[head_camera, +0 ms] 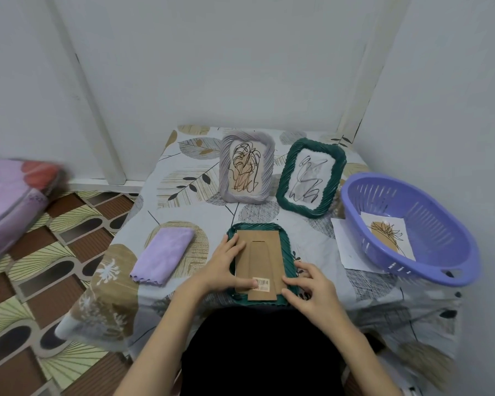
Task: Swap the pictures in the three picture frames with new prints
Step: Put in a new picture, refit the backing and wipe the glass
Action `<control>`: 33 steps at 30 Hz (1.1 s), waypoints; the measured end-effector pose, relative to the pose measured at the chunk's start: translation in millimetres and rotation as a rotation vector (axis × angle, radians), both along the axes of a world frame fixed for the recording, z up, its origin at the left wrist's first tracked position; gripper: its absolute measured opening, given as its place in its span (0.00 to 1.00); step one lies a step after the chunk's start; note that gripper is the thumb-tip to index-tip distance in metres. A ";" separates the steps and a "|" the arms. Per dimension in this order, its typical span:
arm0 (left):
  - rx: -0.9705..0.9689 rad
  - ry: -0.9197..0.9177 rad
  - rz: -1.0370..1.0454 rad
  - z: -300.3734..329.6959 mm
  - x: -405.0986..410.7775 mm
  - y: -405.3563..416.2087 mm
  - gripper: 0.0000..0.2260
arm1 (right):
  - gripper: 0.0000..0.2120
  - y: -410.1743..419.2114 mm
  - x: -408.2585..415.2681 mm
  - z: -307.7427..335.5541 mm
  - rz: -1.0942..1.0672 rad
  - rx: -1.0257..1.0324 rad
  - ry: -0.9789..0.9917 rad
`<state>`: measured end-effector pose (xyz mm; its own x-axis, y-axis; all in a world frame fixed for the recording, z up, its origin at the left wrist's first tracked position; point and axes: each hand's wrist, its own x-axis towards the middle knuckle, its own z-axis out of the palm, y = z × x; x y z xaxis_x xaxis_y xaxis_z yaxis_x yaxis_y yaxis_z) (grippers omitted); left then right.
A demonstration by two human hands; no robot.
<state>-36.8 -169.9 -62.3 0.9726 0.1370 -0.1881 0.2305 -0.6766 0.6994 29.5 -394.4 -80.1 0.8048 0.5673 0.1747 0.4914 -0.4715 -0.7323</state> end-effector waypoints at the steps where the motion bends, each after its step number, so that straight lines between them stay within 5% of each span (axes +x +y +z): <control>1: 0.000 -0.004 0.003 0.0 -0.2 0.0 0.46 | 0.12 0.5 0.1 -0.4 -0.011 0.020 0.009; 8: -0.021 -0.049 0.028 -3.3 -2.8 -1.8 0.44 | 0.06 9.7 2.4 2.8 -0.100 0.088 0.091; 13: 0.100 -0.235 0.093 -15.8 -19.2 -14.3 0.42 | 0.14 15.6 -5.9 7.7 -0.078 0.046 0.081; 20: -0.053 -0.422 0.263 -24.7 -40.1 -19.2 0.20 | 0.14 25.2 -27.0 12.2 -0.049 -0.203 -0.036; 25: -0.031 -0.324 0.135 -19.7 -52.6 -12.5 0.38 | 0.14 25.3 -27.7 14.3 -0.052 -0.230 -0.028; 33: 0.033 -0.341 0.112 -15.9 -52.7 -15.0 0.30 | 0.14 24.1 -27.9 15.0 -0.040 -0.248 -0.029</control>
<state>-89.5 -184.9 -78.2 0.9572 0.2469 0.1511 0.0617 -0.6841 0.7268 1.6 -370.3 -65.1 0.8241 0.5635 0.0576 0.4879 -0.6546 -0.5775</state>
